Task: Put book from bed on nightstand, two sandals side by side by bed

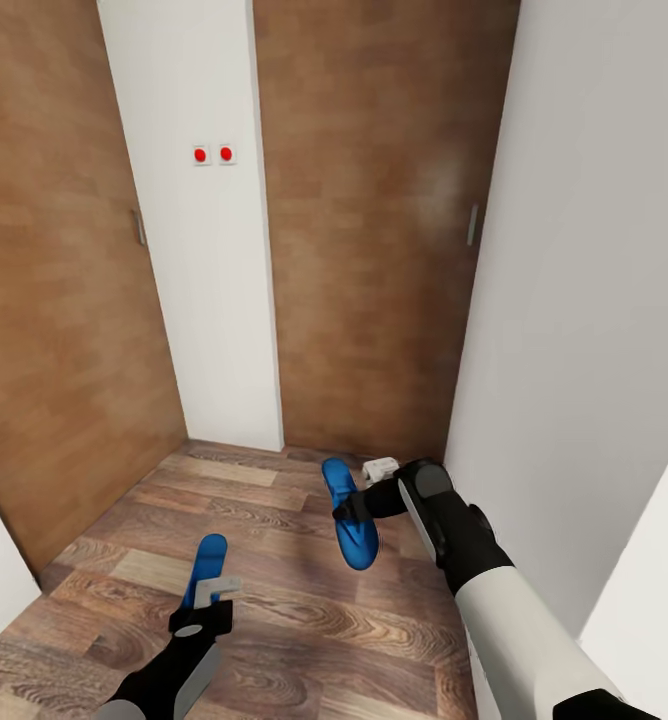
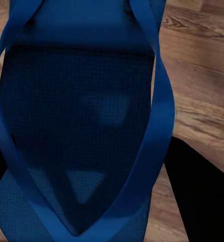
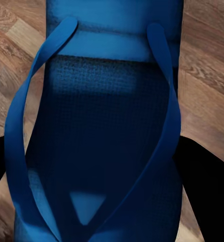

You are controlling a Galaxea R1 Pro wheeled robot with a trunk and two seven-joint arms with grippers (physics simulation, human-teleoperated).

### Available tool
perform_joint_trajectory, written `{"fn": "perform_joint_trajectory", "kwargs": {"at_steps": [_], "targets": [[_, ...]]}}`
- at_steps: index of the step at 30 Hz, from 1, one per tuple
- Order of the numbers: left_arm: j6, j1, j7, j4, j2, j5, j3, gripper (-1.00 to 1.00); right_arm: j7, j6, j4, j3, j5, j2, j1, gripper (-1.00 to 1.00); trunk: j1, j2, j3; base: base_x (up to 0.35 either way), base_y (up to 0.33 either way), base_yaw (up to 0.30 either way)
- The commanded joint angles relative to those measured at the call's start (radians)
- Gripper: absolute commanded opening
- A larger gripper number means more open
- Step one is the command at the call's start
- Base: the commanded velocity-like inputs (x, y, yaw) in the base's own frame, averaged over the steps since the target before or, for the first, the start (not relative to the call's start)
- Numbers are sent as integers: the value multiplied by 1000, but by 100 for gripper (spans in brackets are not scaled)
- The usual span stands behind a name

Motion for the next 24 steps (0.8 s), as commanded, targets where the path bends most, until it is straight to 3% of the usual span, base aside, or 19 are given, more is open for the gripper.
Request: {"fn": "perform_joint_trajectory", "kwargs": {"at_steps": [1,10,19,24], "targets": [[4,0,8,-4,1,7,-8,-100,7,4,-1,0,9,0,0,-100,0,0,-1,0,0,253],[13,0,6,-80,1,6,-11,-100,7,4,-1,0,10,0,0,-100,0,0,-5,0,0,272],[15,2,5,-101,0,6,-11,-100,7,4,-1,0,10,0,0,-100,0,0,-9,0,0,280],[17,2,5,-102,1,6,-10,-100,7,4,-1,0,9,0,0,-100,-19,35,5,0,0,266]]}}
